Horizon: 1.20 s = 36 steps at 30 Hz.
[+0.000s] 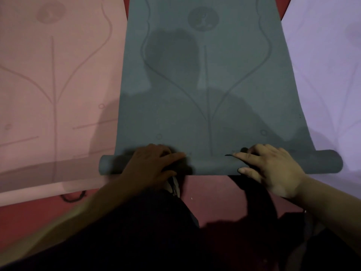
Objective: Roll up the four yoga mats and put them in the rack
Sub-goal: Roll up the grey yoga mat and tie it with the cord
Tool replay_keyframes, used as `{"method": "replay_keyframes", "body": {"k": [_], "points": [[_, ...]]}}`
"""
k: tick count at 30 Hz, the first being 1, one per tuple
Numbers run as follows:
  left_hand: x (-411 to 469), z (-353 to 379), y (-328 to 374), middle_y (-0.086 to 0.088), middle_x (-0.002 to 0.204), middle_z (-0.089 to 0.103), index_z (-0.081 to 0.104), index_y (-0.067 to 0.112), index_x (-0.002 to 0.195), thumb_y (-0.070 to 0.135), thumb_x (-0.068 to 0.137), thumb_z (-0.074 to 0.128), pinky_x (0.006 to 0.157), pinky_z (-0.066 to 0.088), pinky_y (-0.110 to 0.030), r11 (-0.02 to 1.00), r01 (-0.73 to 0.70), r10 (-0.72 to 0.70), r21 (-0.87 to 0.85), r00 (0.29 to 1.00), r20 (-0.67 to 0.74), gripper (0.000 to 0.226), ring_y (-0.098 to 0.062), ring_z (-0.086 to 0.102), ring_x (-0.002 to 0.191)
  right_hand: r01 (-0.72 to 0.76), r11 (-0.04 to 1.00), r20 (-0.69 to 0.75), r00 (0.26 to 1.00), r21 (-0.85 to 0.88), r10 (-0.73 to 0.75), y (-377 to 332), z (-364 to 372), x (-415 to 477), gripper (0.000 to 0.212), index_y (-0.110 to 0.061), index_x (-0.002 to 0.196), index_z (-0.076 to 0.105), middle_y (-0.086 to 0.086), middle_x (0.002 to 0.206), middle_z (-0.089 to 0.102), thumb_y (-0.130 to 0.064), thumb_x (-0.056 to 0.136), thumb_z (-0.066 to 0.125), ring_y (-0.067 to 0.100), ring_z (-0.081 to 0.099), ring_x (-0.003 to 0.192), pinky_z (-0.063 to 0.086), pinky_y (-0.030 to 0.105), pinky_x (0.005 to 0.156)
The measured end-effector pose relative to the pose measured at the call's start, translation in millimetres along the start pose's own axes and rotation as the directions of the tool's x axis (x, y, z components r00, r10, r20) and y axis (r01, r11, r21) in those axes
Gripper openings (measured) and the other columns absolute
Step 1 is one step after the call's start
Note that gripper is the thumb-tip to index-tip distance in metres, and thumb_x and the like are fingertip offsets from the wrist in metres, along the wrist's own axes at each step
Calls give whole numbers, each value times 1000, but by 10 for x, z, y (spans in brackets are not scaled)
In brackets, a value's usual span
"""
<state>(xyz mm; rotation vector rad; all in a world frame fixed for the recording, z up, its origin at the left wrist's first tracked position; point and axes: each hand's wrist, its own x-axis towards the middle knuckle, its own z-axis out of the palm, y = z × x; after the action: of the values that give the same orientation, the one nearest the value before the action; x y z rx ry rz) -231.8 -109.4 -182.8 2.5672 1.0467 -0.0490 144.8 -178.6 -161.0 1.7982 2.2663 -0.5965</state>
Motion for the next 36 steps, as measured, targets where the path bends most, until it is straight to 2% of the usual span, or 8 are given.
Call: {"method": "replay_keyframes", "body": {"k": [4, 11, 15, 18, 21, 26, 32, 36], "points": [[22, 61, 28, 4, 105, 63, 56, 43, 136, 65, 87, 46, 68, 51, -40, 999, 26, -27, 40, 999, 27, 55, -25, 61, 85, 1, 1000, 29, 1000, -1, -1, -3, -15, 33, 58, -52, 144, 41, -13, 110, 55, -76, 95, 21, 19, 59, 98, 46, 36, 75], [148, -26, -47, 3, 114, 58, 43, 49, 147, 75, 83, 26, 83, 48, -42, 990, 134, -119, -50, 965, 236, 71, -23, 57, 101, 1, 992, -148, 989, -128, -20, -103, 7, -92, 57, -44, 147, 48, -2, 114, 58, -65, 94, 38, 27, 55, 94, 42, 44, 84], [214, -56, -48, 4, 121, 57, 41, 48, 149, 77, 79, 18, 88, 47, -42, 990, 138, -123, -32, 951, 283, 79, -24, 58, 109, -29, 995, -72, 997, -92, 22, -94, 24, -30, 56, -49, 145, 44, -8, 111, 57, -70, 95, 32, 23, 56, 96, 40, 39, 79], [230, -30, -34, 3, 124, 59, 44, 45, 148, 73, 80, 18, 87, 48, -42, 991, 124, -132, 47, 963, 236, 78, -26, 59, 112, -40, 997, 42, 998, -63, 43, -54, -30, 70, 59, -54, 147, 34, -11, 112, 56, -76, 93, 25, 20, 57, 99, 41, 36, 76], [206, 29, 14, -1, 112, 61, 56, 41, 140, 68, 85, 31, 78, 49, -43, 985, 91, -109, 145, 986, 123, 66, -32, 62, 98, -31, 998, 107, 994, -55, 37, 0, -43, 141, 64, -58, 148, 24, -12, 120, 54, -81, 89, 16, 19, 56, 107, 45, 37, 83], [159, 101, 49, 0, 99, 62, 66, 35, 130, 60, 88, 44, 68, 51, -42, 995, 91, -92, 50, 996, 18, 54, -30, 60, 81, 14, 999, 165, 986, -49, -6, 2, -96, 212, 69, -59, 149, 10, -14, 132, 45, -82, 84, 4, 18, 50, 119, 42, 39, 94], [277, 39, -22, -2, 108, 64, 50, 41, 145, 69, 87, 25, 86, 50, -47, 978, 200, -185, -65, 966, 183, 70, -33, 61, 99, 3, 987, -113, 993, -160, -21, -76, -26, 88, 59, -44, 147, 41, -2, 115, 56, -66, 92, 35, 25, 53, 96, 44, 42, 81], [285, 75, -28, -1, 111, 64, 47, 43, 147, 69, 87, 23, 86, 51, -44, 983, 179, -170, -36, 971, 169, 70, -31, 61, 101, -47, 992, -125, 992, -116, 32, -96, 82, 65, 57, -45, 143, 46, -2, 113, 59, -65, 90, 38, 24, 54, 94, 42, 41, 83]]}}
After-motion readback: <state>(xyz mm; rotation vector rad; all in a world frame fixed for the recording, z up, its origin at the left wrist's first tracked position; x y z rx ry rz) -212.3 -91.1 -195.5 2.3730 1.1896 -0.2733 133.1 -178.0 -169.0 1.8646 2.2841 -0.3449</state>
